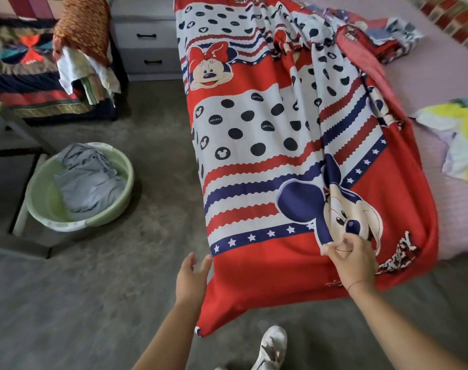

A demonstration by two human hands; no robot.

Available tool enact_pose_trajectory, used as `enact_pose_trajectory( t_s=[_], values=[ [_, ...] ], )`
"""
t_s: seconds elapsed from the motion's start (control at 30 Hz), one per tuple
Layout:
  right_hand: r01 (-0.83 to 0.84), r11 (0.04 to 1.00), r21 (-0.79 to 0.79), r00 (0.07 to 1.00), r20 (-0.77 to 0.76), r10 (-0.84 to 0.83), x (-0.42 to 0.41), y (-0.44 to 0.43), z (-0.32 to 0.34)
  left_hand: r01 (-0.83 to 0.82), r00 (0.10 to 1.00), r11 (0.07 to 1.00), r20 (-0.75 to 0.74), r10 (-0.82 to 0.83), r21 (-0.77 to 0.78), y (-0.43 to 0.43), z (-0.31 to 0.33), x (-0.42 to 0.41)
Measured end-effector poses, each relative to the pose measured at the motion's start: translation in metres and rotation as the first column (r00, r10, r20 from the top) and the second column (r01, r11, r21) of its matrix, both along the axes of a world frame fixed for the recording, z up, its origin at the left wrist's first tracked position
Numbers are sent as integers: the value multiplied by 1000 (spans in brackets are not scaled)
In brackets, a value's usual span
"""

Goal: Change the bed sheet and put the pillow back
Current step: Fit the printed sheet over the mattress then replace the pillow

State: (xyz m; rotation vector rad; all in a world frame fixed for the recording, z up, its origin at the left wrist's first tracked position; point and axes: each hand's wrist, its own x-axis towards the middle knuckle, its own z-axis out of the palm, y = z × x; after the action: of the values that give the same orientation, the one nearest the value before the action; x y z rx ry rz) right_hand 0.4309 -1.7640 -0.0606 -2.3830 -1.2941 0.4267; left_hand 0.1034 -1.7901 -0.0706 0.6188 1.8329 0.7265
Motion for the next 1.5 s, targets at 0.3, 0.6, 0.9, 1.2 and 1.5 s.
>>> enact_pose_trajectory(
  t_s=[0.3,0.6,0.9,1.2,1.5],
  values=[
    [82,994,78,985,-161,-69,44,-11,58,149,989,983,-28,-147,104,24,52,63],
    [201,973,111,931,-330,-155,138,-33,90,260,966,947,-47,-256,186,45,107,168],
    [228,972,57,813,-560,-158,271,-49,122,346,938,912,-43,-345,219,63,153,357],
    [155,985,72,790,-607,-80,397,-33,176,379,922,902,-6,-386,207,67,201,525],
    [-42,997,62,799,-598,71,437,63,178,358,934,920,-50,-354,162,140,173,593]
  ],
)
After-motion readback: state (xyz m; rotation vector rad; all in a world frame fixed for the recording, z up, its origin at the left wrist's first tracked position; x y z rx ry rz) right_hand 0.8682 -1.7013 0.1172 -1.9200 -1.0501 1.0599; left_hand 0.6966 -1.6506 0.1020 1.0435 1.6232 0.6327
